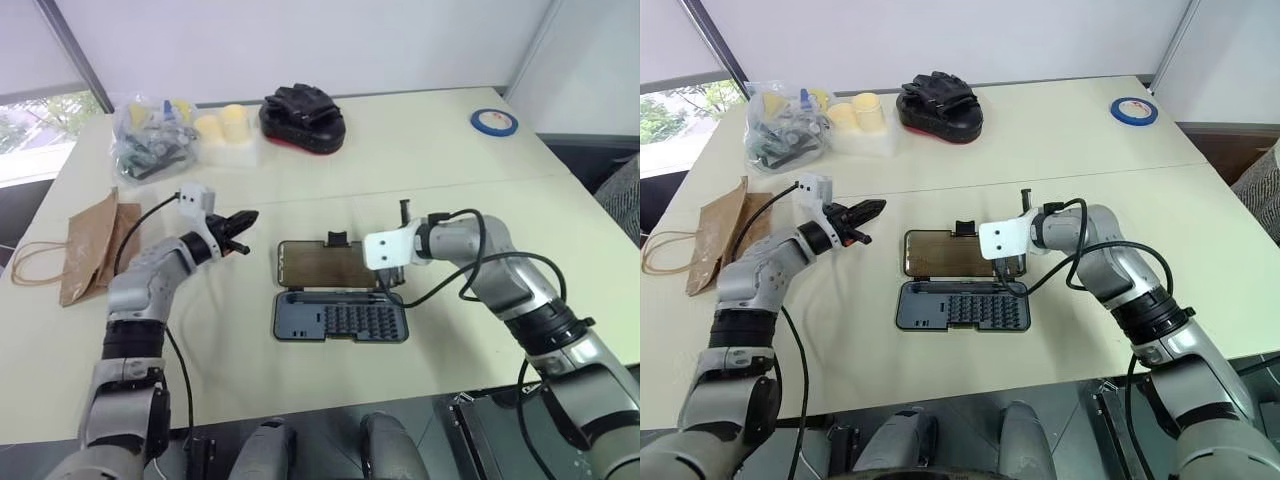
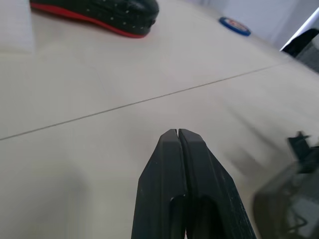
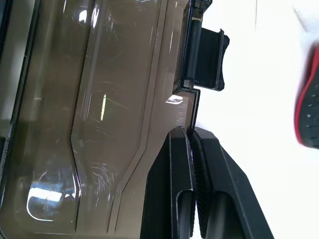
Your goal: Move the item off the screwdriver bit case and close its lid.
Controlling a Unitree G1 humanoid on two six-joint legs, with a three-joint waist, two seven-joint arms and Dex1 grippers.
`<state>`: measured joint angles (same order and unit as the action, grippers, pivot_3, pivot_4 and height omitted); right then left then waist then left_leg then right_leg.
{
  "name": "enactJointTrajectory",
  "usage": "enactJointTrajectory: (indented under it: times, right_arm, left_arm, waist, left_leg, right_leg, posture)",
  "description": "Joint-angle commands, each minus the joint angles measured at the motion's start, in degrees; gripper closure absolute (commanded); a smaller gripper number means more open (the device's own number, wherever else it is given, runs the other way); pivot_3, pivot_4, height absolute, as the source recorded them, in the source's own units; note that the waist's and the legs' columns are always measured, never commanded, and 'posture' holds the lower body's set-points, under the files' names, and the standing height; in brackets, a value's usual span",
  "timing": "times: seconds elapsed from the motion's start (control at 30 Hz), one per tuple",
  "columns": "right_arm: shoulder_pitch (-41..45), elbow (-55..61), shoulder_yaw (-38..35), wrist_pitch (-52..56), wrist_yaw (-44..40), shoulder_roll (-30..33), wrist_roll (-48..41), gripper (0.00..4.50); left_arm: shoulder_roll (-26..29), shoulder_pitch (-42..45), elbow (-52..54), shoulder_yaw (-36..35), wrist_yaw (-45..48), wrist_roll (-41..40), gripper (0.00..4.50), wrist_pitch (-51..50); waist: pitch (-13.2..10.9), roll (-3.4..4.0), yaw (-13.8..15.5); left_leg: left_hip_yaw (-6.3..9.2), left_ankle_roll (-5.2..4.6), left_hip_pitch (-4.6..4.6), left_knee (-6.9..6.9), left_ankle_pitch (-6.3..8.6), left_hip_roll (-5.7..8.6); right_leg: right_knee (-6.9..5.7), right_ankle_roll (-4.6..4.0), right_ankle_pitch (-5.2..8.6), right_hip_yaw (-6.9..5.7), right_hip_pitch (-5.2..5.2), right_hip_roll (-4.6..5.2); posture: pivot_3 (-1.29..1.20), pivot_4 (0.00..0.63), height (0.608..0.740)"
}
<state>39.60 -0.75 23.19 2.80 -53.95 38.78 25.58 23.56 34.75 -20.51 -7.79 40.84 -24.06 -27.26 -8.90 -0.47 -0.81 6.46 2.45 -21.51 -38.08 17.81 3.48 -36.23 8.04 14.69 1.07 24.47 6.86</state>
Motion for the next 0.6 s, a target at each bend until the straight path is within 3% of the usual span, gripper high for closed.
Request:
enactJointTrajectory:
  times: [0.03, 0.2, 0.53, 0.6]
  right_arm:
    - [-0.26, 3.31, -1.43, 0.23, 0.27, 0.50, 0.41, 4.48]
    - [-0.08, 5.14, -1.97, 1.49, -0.12, 0.79, 0.36, 4.48]
    - [-0.12, 6.81, -2.17, 2.88, -0.76, 1.42, 0.49, 4.48]
    - [-0.33, 7.19, -2.30, 3.12, -0.95, 1.78, 0.50, 3.89]
  left_arm:
    - [-0.31, 1.09, -3.06, 4.12, 3.91, 3.45, 4.50, 4.20]
    - [-1.74, 0.92, -6.11, 11.01, 10.06, 7.53, 4.50, 7.61]
    - [-2.48, 1.53, -5.65, 11.52, 14.50, 8.16, 4.50, 7.29]
    - [-2.49, 1.56, -5.63, 11.55, 14.78, 8.42, 4.50, 7.56]
  waist:
    - [0.00, 0.00, -0.12]
    - [0.00, 0.00, -0.15]
    - [0.00, 0.00, -0.07]
    - [0.00, 0.00, -0.07]
  left_leg:
    - [-0.02, 0.00, 0.00, 0.01, 0.00, 0.00]
    - [-0.13, 0.00, -0.02, 0.01, 0.00, 0.00]
    - [-0.14, 0.00, -0.02, 0.00, 0.00, 0.00]
    - [-0.14, 0.00, -0.02, -0.01, 0.00, 0.00]
  right_leg:
    - [0.00, 0.00, 0.00, 0.00, 0.00, 0.00]
    - [0.00, 0.00, 0.00, -0.01, 0.00, 0.00]
    - [-0.01, 0.00, 0.00, -0.01, 0.01, -0.01]
    - [-0.01, 0.00, 0.00, -0.01, 0.01, -0.01]
  posture:
    - [0.00, 0.150, 0.740]
    - [0.00, 0.150, 0.740]
    - [0.00, 0.150, 0.740]
    - [0.00, 0.150, 0.740]
